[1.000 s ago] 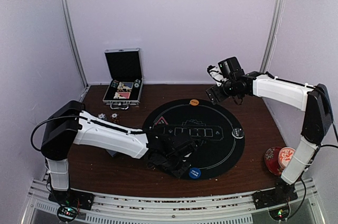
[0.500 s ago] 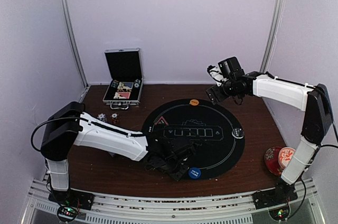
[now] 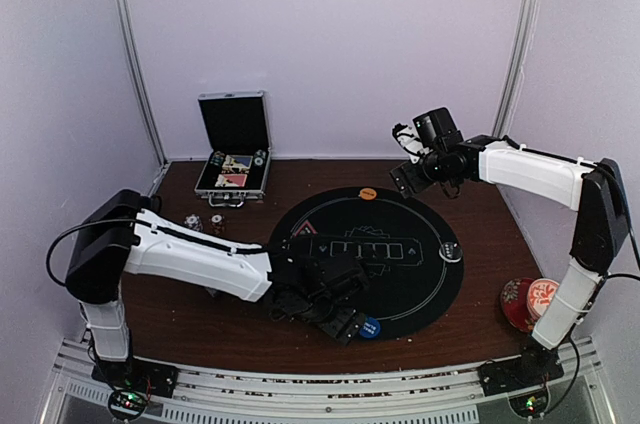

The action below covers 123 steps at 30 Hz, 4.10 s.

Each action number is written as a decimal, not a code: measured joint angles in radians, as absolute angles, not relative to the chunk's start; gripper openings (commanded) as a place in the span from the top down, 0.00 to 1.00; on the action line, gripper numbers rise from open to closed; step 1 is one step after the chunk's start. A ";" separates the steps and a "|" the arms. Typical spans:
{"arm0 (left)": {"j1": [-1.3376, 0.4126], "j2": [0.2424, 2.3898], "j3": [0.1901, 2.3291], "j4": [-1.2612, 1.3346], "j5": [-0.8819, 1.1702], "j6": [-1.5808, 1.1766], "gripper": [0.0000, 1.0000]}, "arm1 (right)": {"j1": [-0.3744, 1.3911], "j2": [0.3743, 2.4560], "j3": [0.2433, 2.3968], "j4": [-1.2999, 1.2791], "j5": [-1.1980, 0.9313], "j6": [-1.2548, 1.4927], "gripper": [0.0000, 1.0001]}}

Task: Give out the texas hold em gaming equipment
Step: Place the poker chips pile at the small blind area, then pick up the pile of poker chips from the pile of poker chips.

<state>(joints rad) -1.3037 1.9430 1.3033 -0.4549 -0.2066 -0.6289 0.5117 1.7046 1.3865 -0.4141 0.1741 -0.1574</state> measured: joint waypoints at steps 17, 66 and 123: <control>-0.796 1.460 1.326 -0.719 -0.537 -0.553 0.02 | 0.512 1.705 1.386 -0.414 0.154 -0.157 0.00; -0.135 1.773 1.232 -0.538 -0.050 -0.337 0.13 | 0.548 1.723 1.386 -0.414 0.154 -0.176 0.00; -0.119 1.847 1.230 -0.515 -0.001 -0.315 0.69 | 0.585 1.735 1.386 -0.414 0.182 -0.180 0.00</control>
